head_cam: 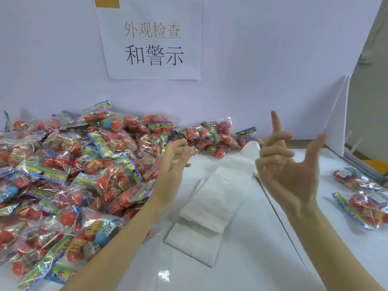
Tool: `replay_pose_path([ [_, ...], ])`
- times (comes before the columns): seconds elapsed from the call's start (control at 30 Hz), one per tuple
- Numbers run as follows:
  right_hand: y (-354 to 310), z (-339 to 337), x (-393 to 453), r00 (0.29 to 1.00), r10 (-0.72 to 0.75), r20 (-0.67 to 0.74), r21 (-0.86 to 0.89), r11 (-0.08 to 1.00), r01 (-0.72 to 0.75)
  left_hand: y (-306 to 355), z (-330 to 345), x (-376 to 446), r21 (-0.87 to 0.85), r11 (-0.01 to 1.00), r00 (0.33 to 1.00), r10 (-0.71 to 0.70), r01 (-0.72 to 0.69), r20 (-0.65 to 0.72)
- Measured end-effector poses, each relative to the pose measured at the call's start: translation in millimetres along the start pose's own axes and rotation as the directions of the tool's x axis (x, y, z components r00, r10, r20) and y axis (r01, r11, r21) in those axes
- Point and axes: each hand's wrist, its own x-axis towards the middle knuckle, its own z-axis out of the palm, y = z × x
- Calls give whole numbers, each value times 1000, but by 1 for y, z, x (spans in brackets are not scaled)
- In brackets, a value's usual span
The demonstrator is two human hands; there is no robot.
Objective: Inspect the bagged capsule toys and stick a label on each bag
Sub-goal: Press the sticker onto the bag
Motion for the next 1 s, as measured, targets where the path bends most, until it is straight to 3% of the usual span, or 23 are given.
replay_pose_path([
  [0.07,9,-4,2,995,-10,-100,-136,991,-4,-5,-2,-2,350,918,970,229,-186,-85],
  [0.13,16,-11,6,979,-26,-204,-267,963,-30,-11,-5,-2,773,587,918,397,-242,-15],
  [0.2,22,-16,9,962,-15,-272,-347,934,-83,-18,-6,-5,957,262,978,194,-124,73],
  [0.23,24,-18,10,953,-6,-302,-364,925,-110,-22,-7,-7,985,156,997,53,-70,62],
  [0.3,27,-20,11,929,-5,-369,-357,924,-136,-29,-9,-6,996,75,997,-65,-44,49],
  [0.37,28,-21,14,905,-33,-424,-355,926,-133,-27,-10,-5,990,115,996,-7,-85,87],
  [0.4,28,-22,14,891,-54,-451,-361,924,-127,-27,-10,-5,975,195,994,43,-109,103],
  [0.5,27,-25,15,847,-101,-522,-381,916,-125,-19,-9,-3,771,631,996,83,-85,41],
  [0.53,27,-26,15,836,-112,-537,-388,913,-127,-16,-7,-2,682,726,995,98,-85,19],
  [0.6,25,-29,15,813,-146,-563,-425,895,-134,-13,-4,-3,552,819,986,166,-157,35],
  [0.7,28,-34,16,771,-229,-595,-603,761,-239,-11,-1,-5,421,845,944,285,-330,168],
  [0.87,40,-38,13,823,-233,-518,-822,401,-404,-14,5,-6,384,701,794,470,-601,385],
  [0.93,42,-35,12,836,-206,-508,-834,359,-419,-13,5,-5,376,676,769,491,-633,410],
  [1.0,42,-35,12,834,-237,-499,-839,374,-396,-13,3,-6,399,682,784,460,-613,418],
])
